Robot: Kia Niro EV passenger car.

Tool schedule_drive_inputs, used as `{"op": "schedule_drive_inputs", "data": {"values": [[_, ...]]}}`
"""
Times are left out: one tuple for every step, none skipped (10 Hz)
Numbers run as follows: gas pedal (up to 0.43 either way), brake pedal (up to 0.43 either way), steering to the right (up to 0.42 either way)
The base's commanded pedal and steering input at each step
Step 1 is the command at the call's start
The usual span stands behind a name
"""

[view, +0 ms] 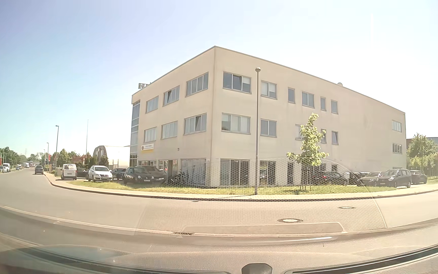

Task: Follow the waypoints while adhering to traffic rules and regulations

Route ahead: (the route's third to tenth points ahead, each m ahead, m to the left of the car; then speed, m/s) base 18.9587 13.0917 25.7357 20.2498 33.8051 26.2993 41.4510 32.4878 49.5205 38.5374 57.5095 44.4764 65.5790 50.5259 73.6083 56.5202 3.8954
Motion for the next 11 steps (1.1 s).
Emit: {"op": "schedule_drive_inputs", "data": {"values": [[0.000,0.189,0.086],[0.000,0.183,0.060],[0.000,0.183,0.029],[0.000,0.171,0.001],[0.000,0.165,-0.018],[0.000,0.085,-0.039],[0.000,0.030,-0.058],[0.000,0.030,-0.082],[0.000,0.030,-0.101],[0.000,0.030,-0.134],[0.000,0.030,-0.165]]}}
